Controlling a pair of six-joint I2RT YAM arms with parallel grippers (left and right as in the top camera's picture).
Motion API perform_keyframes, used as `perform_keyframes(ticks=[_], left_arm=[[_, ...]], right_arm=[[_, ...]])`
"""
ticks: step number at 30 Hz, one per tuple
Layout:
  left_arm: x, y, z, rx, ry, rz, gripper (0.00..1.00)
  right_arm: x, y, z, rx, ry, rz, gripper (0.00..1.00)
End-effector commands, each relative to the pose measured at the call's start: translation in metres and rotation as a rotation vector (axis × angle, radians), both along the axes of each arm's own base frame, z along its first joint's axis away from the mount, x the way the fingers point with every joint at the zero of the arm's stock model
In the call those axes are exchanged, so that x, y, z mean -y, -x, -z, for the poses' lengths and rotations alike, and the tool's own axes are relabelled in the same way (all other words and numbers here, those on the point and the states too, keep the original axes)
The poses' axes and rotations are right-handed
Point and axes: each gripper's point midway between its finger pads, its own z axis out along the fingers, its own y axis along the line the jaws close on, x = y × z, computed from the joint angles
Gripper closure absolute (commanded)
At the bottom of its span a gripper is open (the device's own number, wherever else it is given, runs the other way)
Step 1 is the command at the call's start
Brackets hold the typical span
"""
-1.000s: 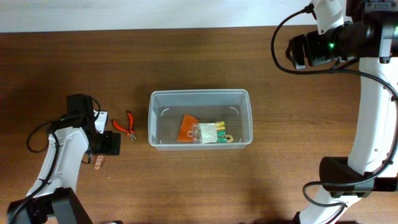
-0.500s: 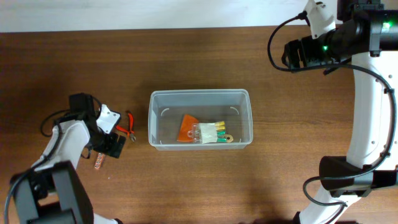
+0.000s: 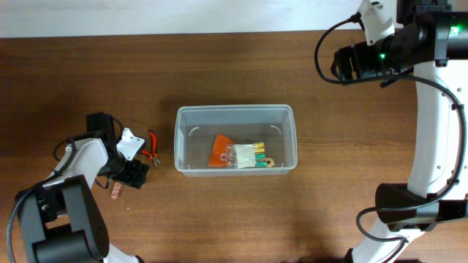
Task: Pack container
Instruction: 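Lower the left gripper onto the orange socket rail and grasp it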
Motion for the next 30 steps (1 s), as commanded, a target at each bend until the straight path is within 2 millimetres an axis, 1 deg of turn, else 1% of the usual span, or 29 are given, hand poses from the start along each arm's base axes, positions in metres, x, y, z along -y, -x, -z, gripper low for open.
perform_keyframes(ticks=[1,5,6,9,11,12,16,18,21,23,25,30], left_arm=[[0.003,0.01,0.01,-0.039,0.018,0.001,0.09],[0.004,0.017,0.016,-0.065,0.024,0.001,0.11],[0.005,0.017,0.018,-0.069,0.025,0.001,0.17],[0.005,0.018,0.021,-0.079,0.027,0.001,0.28],[0.005,0.018,0.021,-0.08,0.028,0.001,0.39],[0.005,0.018,0.021,-0.08,0.028,0.001,0.42],[0.005,0.018,0.021,-0.08,0.027,0.001,0.45],[0.005,0.018,0.021,-0.08,0.027,0.001,0.48],[0.005,0.018,0.021,-0.08,0.028,0.001,0.55],[0.005,0.018,0.021,-0.08,0.027,0.001,0.63],[0.005,0.018,0.021,-0.08,0.027,0.001,0.66],[0.005,0.018,0.021,-0.08,0.028,0.001,0.82]], right_arm=[[-0.001,-0.001,0.002,-0.006,-0.012,0.005,0.01],[-0.001,-0.001,0.002,-0.006,-0.012,0.005,0.01],[-0.001,-0.001,0.002,-0.006,-0.012,0.005,0.01],[-0.001,-0.001,0.002,-0.007,-0.012,0.005,0.01],[-0.001,-0.001,0.002,-0.007,-0.012,0.005,0.01],[-0.001,-0.001,0.002,-0.007,-0.012,0.005,0.01],[-0.001,0.0,0.003,-0.012,-0.013,0.005,0.01],[-0.001,0.001,0.003,-0.014,-0.013,0.005,0.01],[-0.001,0.001,0.003,-0.015,-0.013,0.005,0.01],[-0.001,0.001,0.003,-0.017,-0.013,0.005,0.01],[-0.001,0.002,0.003,-0.019,-0.013,0.005,0.01],[-0.001,0.002,0.003,-0.019,-0.013,0.005,0.01]])
